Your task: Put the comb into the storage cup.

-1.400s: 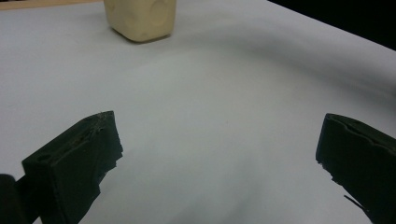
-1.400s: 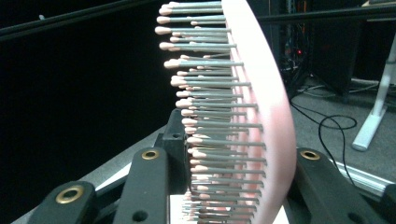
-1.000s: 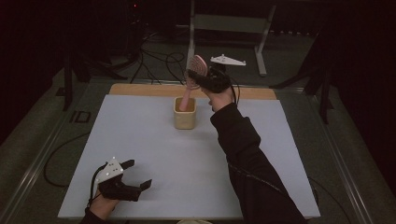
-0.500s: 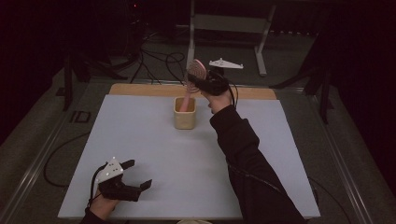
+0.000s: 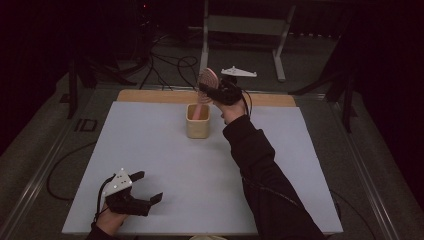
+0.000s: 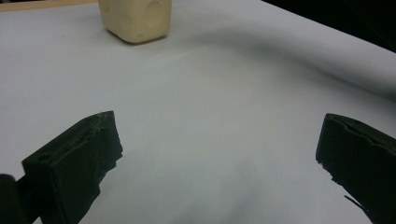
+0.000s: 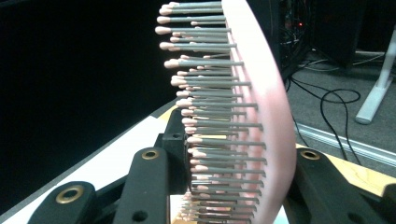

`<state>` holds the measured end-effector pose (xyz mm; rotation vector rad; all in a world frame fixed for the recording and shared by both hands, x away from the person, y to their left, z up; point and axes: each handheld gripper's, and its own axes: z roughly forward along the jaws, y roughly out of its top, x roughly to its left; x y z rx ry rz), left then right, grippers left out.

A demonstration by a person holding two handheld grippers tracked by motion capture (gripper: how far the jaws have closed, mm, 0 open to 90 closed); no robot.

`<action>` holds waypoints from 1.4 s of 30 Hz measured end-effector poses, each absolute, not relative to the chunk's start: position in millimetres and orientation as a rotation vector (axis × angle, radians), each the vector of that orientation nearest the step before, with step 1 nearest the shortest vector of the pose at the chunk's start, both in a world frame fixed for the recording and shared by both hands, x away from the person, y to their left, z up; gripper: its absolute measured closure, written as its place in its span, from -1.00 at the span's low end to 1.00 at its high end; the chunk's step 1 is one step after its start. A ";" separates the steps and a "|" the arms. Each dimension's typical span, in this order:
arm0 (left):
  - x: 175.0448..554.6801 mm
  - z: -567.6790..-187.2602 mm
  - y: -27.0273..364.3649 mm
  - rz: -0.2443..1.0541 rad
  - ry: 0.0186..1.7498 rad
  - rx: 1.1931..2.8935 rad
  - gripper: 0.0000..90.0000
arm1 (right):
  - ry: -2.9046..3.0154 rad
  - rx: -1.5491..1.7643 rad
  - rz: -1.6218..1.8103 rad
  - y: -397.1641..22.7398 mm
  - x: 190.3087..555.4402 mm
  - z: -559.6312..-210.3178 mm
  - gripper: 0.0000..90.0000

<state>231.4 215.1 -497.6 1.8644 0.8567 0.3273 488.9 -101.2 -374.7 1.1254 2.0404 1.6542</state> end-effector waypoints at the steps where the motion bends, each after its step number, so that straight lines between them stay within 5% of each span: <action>1: 231.4 -497.7 215.1 0.326 0.857 1.863 -1.00 | 2.042 1.127 1.655 -101.0 489.4 -376.4 0.42; 42: 231.9 -498.6 215.7 0.312 0.853 1.855 -1.00 | 2.079 1.197 1.642 -97.7 497.4 -411.1 0.42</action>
